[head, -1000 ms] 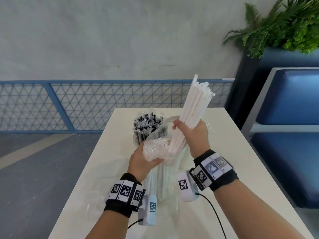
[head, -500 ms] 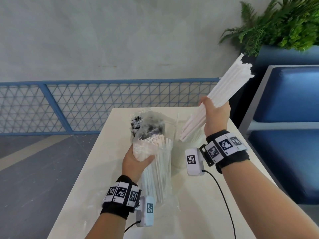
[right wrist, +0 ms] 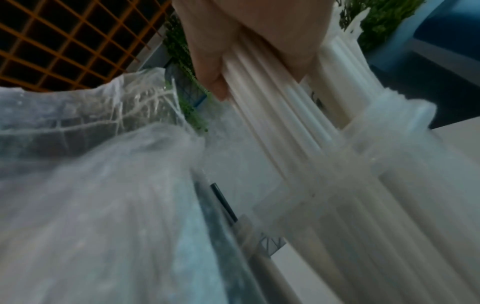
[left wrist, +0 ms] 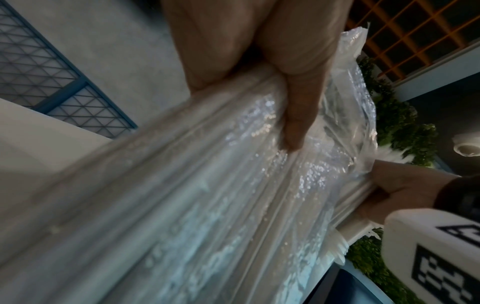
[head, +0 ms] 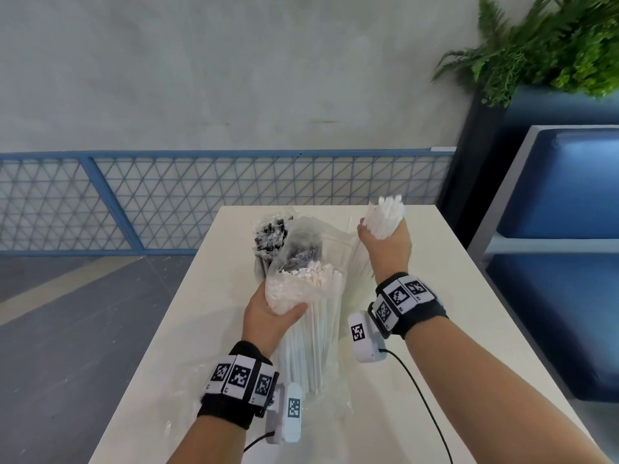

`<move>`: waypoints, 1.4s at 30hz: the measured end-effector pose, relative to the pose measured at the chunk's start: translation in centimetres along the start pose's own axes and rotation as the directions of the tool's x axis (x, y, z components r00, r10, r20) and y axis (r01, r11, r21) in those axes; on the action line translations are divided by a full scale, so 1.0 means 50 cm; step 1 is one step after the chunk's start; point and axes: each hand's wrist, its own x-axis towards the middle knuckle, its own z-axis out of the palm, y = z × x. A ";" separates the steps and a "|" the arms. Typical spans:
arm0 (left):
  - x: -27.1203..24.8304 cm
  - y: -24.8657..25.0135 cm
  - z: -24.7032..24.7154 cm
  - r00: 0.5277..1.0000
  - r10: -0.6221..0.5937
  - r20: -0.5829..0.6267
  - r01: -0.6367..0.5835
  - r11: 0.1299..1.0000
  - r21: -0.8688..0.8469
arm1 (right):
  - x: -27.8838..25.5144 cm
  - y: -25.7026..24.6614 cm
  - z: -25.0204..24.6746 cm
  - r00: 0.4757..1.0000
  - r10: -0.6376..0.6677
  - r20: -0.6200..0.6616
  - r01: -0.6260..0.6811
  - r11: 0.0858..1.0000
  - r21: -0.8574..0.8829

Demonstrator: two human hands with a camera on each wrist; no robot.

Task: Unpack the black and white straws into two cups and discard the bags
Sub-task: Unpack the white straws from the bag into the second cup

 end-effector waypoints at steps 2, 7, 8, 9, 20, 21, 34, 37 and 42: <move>0.000 0.001 0.000 1.000 -0.004 -0.004 0.004 1.000 -0.006 | 0.009 0.002 -0.002 0.998 -0.070 0.009 0.070 0.998 0.008; 0.002 0.001 0.003 1.000 -0.023 -0.005 0.023 0.999 -0.024 | 0.006 0.012 -0.005 0.952 -0.267 0.150 0.299 0.919 -0.256; 0.003 0.000 0.003 1.000 -0.025 -0.004 0.025 0.999 -0.019 | 0.005 0.021 -0.005 0.933 -0.307 0.189 0.355 0.872 -0.336; 0.004 -0.001 0.003 1.000 -0.027 -0.003 0.026 1.000 -0.013 | 0.004 0.028 -0.005 0.915 -0.334 0.227 0.400 0.823 -0.404; 0.010 0.001 0.002 1.000 -0.026 0.005 0.026 1.000 -0.010 | -0.002 0.069 -0.034 0.994 0.006 0.113 0.019 0.976 -0.217; 0.011 0.000 0.002 1.000 -0.030 0.006 0.030 1.000 -0.008 | 0.002 0.071 -0.031 0.989 -0.010 0.145 0.044 0.972 -0.232; 0.018 -0.002 -0.001 0.999 -0.034 0.018 0.034 0.999 -0.011 | 0.054 0.077 0.021 0.966 0.023 0.259 0.108 0.871 -0.480; 0.022 -0.004 -0.001 0.999 -0.040 0.018 0.041 0.999 -0.021 | 0.071 0.062 0.018 0.966 -0.074 0.247 0.187 0.860 -0.474; 0.023 -0.006 -0.002 0.999 -0.033 0.020 0.033 0.999 -0.026 | 0.077 0.033 -0.007 0.940 -0.052 0.337 0.197 0.890 -0.412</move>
